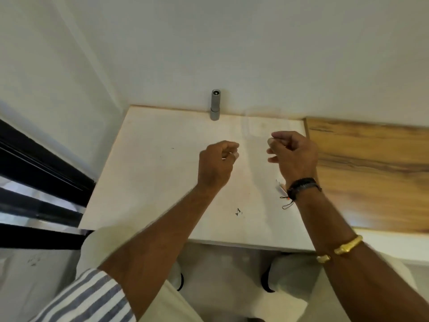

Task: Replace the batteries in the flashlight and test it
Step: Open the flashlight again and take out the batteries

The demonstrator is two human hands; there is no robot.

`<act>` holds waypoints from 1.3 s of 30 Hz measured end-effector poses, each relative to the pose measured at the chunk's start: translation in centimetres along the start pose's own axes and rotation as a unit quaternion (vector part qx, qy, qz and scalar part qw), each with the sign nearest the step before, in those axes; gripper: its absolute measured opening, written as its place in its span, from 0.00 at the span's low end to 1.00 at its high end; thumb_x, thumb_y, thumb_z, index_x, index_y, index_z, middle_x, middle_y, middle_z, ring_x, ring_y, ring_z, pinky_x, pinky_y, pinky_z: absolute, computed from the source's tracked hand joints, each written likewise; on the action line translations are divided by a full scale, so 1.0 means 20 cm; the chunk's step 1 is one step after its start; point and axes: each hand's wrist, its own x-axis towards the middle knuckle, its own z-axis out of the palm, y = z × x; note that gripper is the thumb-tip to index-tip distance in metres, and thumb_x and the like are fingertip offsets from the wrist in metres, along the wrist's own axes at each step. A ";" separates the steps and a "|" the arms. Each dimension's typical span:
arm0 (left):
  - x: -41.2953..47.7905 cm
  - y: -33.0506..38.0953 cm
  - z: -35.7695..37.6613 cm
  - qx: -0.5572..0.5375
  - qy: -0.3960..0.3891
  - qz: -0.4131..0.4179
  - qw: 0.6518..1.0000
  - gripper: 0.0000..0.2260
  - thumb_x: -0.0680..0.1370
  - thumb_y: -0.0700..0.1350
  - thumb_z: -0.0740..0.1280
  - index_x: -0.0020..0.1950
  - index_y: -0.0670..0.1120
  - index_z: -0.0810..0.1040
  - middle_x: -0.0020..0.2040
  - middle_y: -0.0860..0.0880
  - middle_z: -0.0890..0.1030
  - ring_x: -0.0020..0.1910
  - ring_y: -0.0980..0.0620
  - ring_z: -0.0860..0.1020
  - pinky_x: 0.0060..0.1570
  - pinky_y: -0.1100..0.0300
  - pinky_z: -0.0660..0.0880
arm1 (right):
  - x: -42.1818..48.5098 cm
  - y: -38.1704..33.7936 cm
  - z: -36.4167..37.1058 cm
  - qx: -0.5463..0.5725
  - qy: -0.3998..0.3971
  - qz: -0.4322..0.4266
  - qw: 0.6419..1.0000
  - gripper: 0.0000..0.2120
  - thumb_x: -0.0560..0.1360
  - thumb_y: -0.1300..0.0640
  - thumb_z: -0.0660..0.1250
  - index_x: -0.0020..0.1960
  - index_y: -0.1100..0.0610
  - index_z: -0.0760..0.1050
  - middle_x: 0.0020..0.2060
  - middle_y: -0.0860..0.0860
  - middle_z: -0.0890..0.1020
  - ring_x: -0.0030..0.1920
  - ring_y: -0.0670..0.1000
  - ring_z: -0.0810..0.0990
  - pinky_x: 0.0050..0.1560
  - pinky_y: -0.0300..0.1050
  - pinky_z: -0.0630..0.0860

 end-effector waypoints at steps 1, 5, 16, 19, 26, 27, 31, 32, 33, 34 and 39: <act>-0.04 0.01 0.04 0.001 -0.020 0.000 1.000 0.09 0.76 0.39 0.72 0.55 0.44 0.84 0.49 0.49 0.86 0.45 0.58 0.83 0.48 0.69 0.78 | -0.02 0.02 -0.06 -0.002 0.002 0.011 1.000 0.05 0.74 0.63 0.74 0.48 0.56 0.84 0.36 0.52 0.85 0.36 0.50 0.86 0.33 0.45 0.82; -0.18 0.05 0.20 0.022 -0.095 0.024 0.995 0.10 0.75 0.39 0.73 0.56 0.43 0.84 0.51 0.46 0.86 0.46 0.53 0.83 0.51 0.60 0.80 | -0.10 0.15 -0.29 -0.076 0.032 0.041 0.996 0.07 0.75 0.64 0.73 0.47 0.52 0.84 0.36 0.51 0.85 0.37 0.53 0.87 0.35 0.48 0.84; -0.21 0.10 0.52 0.217 -0.264 0.130 0.931 0.16 0.78 0.40 0.69 0.66 0.45 0.78 0.63 0.45 0.80 0.63 0.44 0.75 0.64 0.50 0.71 | -0.19 0.38 -0.40 -0.366 -0.036 0.026 0.930 0.09 0.77 0.59 0.71 0.56 0.55 0.85 0.50 0.53 0.87 0.49 0.56 0.84 0.51 0.46 0.76; -0.20 0.10 0.56 0.273 -0.286 0.146 0.907 0.11 0.78 0.43 0.69 0.60 0.47 0.81 0.56 0.46 0.82 0.56 0.46 0.76 0.54 0.49 0.76 | -0.18 0.39 -0.40 -0.380 -0.041 0.025 0.924 0.09 0.77 0.61 0.70 0.54 0.55 0.85 0.48 0.54 0.87 0.48 0.56 0.83 0.49 0.44 0.76; -0.15 0.09 0.56 0.338 -0.316 0.182 0.868 0.07 0.78 0.44 0.70 0.54 0.46 0.82 0.51 0.46 0.78 0.51 0.47 0.74 0.48 0.50 0.76 | -0.15 0.40 -0.40 -0.349 -0.046 0.066 0.934 0.09 0.75 0.58 0.75 0.56 0.55 0.85 0.49 0.53 0.87 0.50 0.54 0.84 0.54 0.45 0.78; -0.14 0.09 0.56 0.338 -0.318 0.181 0.867 0.07 0.77 0.45 0.71 0.54 0.45 0.82 0.50 0.46 0.78 0.51 0.47 0.74 0.48 0.50 0.76 | -0.15 0.40 -0.40 -0.347 -0.047 0.072 0.934 0.10 0.75 0.58 0.75 0.56 0.56 0.85 0.50 0.53 0.87 0.51 0.54 0.84 0.55 0.45 0.78; -0.13 0.08 0.55 0.352 -0.322 0.165 0.863 0.09 0.75 0.45 0.73 0.52 0.45 0.79 0.50 0.46 0.78 0.49 0.47 0.74 0.48 0.49 0.76 | -0.15 0.40 -0.39 -0.351 -0.049 0.080 0.932 0.07 0.76 0.60 0.72 0.53 0.55 0.86 0.50 0.53 0.87 0.51 0.53 0.83 0.50 0.40 0.75; -0.13 0.08 0.55 0.358 -0.324 0.160 0.861 0.08 0.75 0.45 0.73 0.52 0.45 0.79 0.49 0.46 0.78 0.49 0.47 0.75 0.48 0.49 0.76 | -0.15 0.40 -0.39 -0.356 -0.050 0.076 0.930 0.07 0.77 0.61 0.72 0.53 0.55 0.86 0.50 0.53 0.87 0.51 0.53 0.83 0.49 0.39 0.75; -0.14 0.08 0.55 0.362 -0.328 0.156 0.859 0.08 0.75 0.44 0.73 0.51 0.45 0.78 0.48 0.46 0.79 0.47 0.47 0.75 0.47 0.49 0.77 | -0.16 0.40 -0.39 -0.363 -0.051 0.072 0.928 0.07 0.77 0.61 0.71 0.52 0.55 0.86 0.49 0.53 0.87 0.50 0.53 0.83 0.49 0.40 0.75; -0.14 0.09 0.55 0.365 -0.331 0.155 0.857 0.07 0.75 0.44 0.73 0.50 0.46 0.79 0.47 0.46 0.79 0.46 0.47 0.76 0.47 0.48 0.78 | -0.17 0.40 -0.38 -0.373 -0.053 0.066 0.924 0.07 0.77 0.61 0.72 0.52 0.55 0.86 0.48 0.53 0.87 0.50 0.53 0.83 0.49 0.41 0.76; -0.13 0.06 0.52 0.355 -0.332 0.148 0.861 0.04 0.76 0.44 0.72 0.50 0.46 0.81 0.45 0.47 0.80 0.44 0.47 0.77 0.43 0.53 0.76 | -0.18 0.40 -0.37 -0.412 -0.060 0.038 0.908 0.07 0.76 0.58 0.72 0.54 0.54 0.85 0.47 0.53 0.87 0.49 0.54 0.83 0.50 0.45 0.79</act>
